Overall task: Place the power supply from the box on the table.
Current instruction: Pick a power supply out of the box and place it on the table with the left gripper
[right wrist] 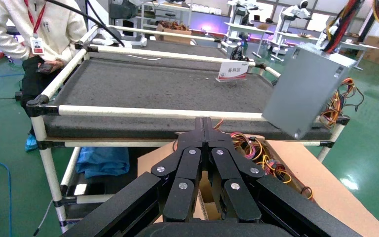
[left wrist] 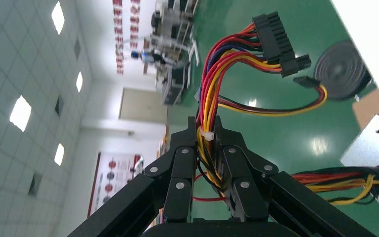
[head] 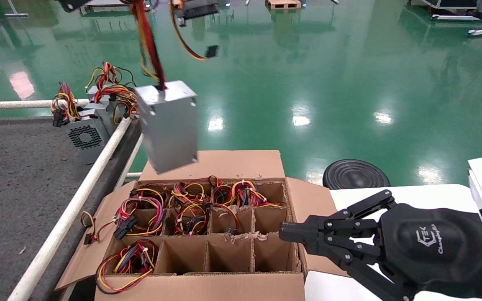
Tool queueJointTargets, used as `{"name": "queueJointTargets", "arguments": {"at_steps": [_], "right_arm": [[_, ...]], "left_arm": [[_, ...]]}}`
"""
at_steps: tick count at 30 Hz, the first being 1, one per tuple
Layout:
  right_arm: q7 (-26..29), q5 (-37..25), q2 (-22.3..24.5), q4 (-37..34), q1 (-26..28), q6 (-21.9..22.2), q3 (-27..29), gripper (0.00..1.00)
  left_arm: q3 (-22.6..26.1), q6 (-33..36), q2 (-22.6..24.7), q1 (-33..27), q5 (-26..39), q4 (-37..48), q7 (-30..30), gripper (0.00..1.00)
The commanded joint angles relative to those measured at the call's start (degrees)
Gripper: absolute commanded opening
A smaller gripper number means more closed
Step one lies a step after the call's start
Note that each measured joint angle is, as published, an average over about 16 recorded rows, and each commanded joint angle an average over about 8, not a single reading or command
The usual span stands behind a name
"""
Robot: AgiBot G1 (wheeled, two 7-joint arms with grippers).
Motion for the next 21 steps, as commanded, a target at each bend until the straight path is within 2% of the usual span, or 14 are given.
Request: {"name": "queueJointTargets", "arguments": {"at_steps": [1,21], "right_arm": [[0.00,0.00,0.00,0.00,0.00,0.00,0.00,0.00],[0.00,0.00,0.00,0.00,0.00,0.00,0.00,0.00]], "left_arm": [[0.26,-0.33,-0.28,-0.94,1.44,1.08,0.41,0.00],[4.11,-1.27,-5.12,-8.61,12.45,11.96,1.43,0.00]]}}
